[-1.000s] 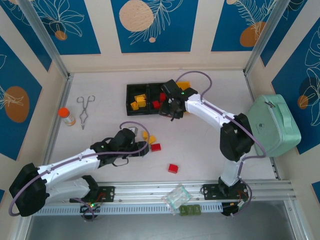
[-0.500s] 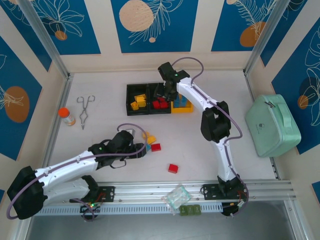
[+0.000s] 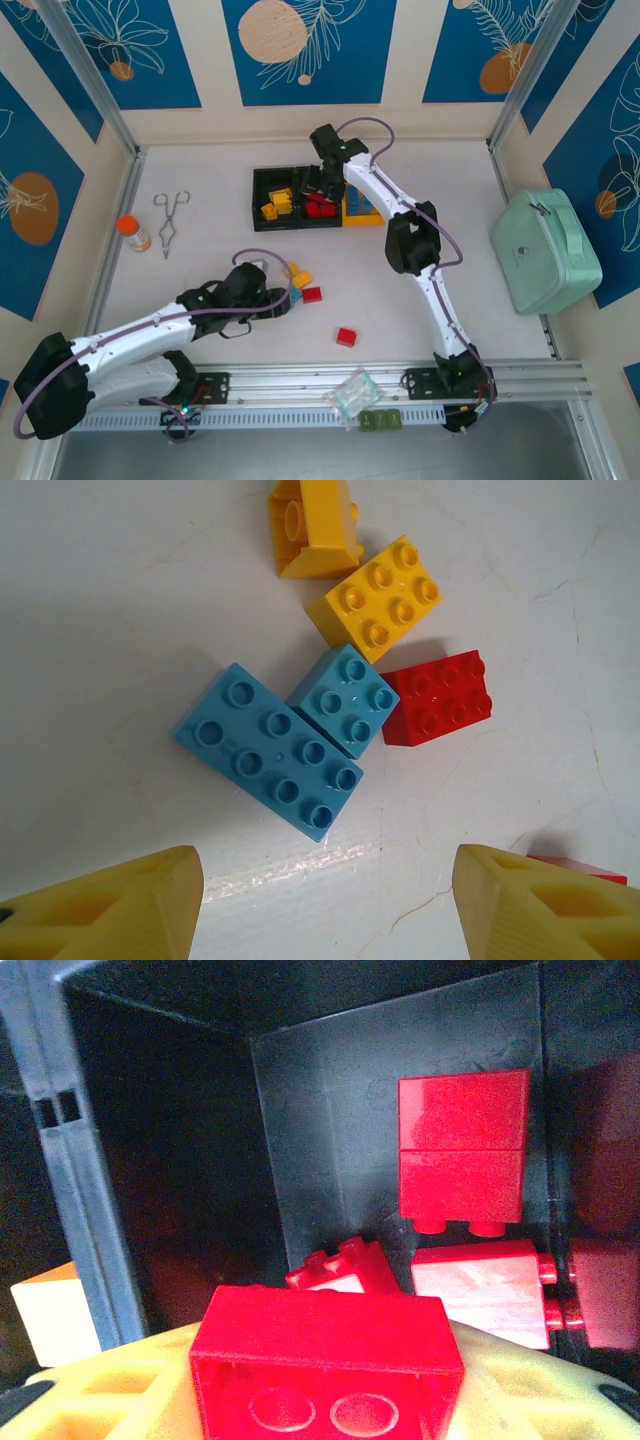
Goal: Sort the legos into containers by color
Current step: Place the lego in the container.
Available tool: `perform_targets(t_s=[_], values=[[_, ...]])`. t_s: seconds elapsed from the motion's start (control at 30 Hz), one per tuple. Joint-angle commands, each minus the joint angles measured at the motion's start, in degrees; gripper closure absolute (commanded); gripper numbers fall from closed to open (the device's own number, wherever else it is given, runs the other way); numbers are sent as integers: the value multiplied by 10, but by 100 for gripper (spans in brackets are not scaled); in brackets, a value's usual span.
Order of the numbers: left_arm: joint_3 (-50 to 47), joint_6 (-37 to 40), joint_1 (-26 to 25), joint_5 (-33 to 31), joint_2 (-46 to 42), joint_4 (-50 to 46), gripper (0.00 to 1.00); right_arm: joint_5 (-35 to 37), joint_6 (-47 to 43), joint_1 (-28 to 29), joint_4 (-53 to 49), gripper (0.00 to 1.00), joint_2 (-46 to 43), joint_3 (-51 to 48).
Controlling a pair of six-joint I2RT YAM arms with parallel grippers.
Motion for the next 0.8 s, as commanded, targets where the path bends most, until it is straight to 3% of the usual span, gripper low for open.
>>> perform_targets(t_s=[0.0,0.27,0.47,0.77], values=[[-12,-10,6,-7,-7,-4,33,-20,11,-4,-11,47,14,27],[-16,-14,6,-5,-7,0,33,-16,17,-4,-20,38,28,52],[-14,-14,6,-7,-10,-2,33,-11,13,-1,-24,37,13,52],[-3,-15,6,-10,-3,-11,33,-2,-1,14,49,38,-120,-100]])
